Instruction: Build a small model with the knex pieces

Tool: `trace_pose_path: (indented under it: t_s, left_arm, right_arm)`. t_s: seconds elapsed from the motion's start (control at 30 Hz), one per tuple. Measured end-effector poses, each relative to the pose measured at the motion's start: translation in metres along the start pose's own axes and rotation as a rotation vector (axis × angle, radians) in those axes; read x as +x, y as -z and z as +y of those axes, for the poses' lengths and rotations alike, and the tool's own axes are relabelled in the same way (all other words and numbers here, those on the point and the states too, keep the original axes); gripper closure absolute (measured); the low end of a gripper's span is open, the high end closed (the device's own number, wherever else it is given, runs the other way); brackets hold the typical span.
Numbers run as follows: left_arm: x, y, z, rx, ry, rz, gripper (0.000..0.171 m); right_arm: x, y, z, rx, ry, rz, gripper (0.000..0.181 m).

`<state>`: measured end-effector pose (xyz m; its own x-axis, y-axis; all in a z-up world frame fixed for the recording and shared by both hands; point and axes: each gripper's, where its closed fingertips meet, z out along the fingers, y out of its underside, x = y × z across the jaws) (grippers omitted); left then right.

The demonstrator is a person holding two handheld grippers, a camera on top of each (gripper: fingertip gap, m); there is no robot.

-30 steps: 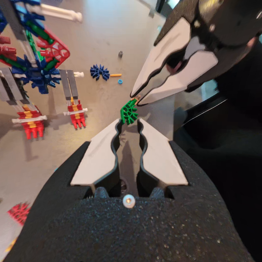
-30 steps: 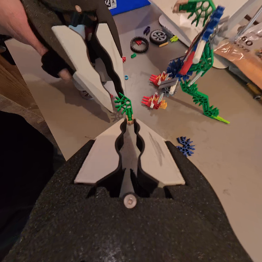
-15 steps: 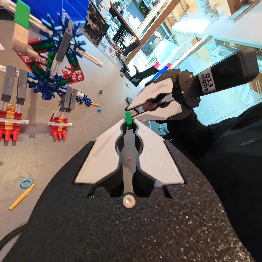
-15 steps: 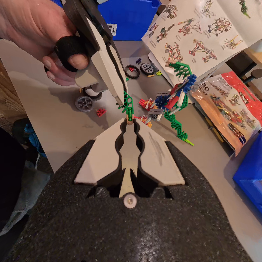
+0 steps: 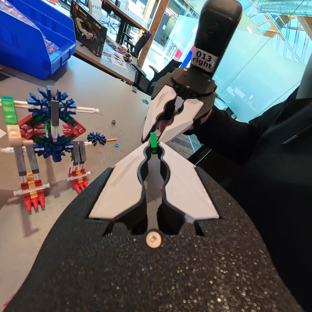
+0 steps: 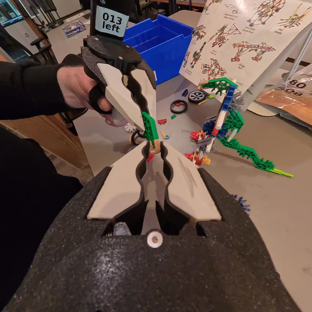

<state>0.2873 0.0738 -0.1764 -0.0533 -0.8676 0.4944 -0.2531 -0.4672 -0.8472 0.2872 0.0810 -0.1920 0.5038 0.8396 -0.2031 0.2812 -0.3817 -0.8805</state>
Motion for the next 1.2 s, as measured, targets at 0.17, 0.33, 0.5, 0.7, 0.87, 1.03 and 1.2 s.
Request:
trace_pose_path:
  t_s: [0.17,0.33,0.5,0.7,0.87,1.03,1.2]
  left_arm:
    - [-0.009,0.004,-0.004,0.042,0.023,-0.044,0.160]
    - [-0.041,0.025,-0.005,0.097,0.096,-0.189,0.151]
    - [-0.066,0.039,-0.012,0.212,0.253,-0.229,0.146]
    - [-0.080,0.043,-0.023,0.342,0.385,-0.172,0.146]
    - [-0.087,0.044,-0.030,0.417,0.466,-0.111,0.148]
    - [-0.092,0.043,-0.033,0.435,0.480,-0.098,0.152]
    - [-0.095,0.038,-0.033,0.431,0.487,-0.084,0.155]
  right_arm:
    - [0.005,-0.002,-0.001,0.022,-0.040,-0.003,0.169]
    - [0.019,-0.005,0.016,-0.010,-0.125,0.031,0.169]
    - [0.019,-0.020,0.057,-0.139,-0.217,0.002,0.169]
    - [0.020,-0.038,0.090,-0.241,-0.277,-0.004,0.168]
    - [0.027,-0.031,0.090,-0.279,-0.228,0.038,0.147]
    - [0.048,0.008,0.028,-0.190,-0.035,0.164,0.165]
    - [0.063,0.003,-0.048,-0.112,0.208,0.152,0.163]
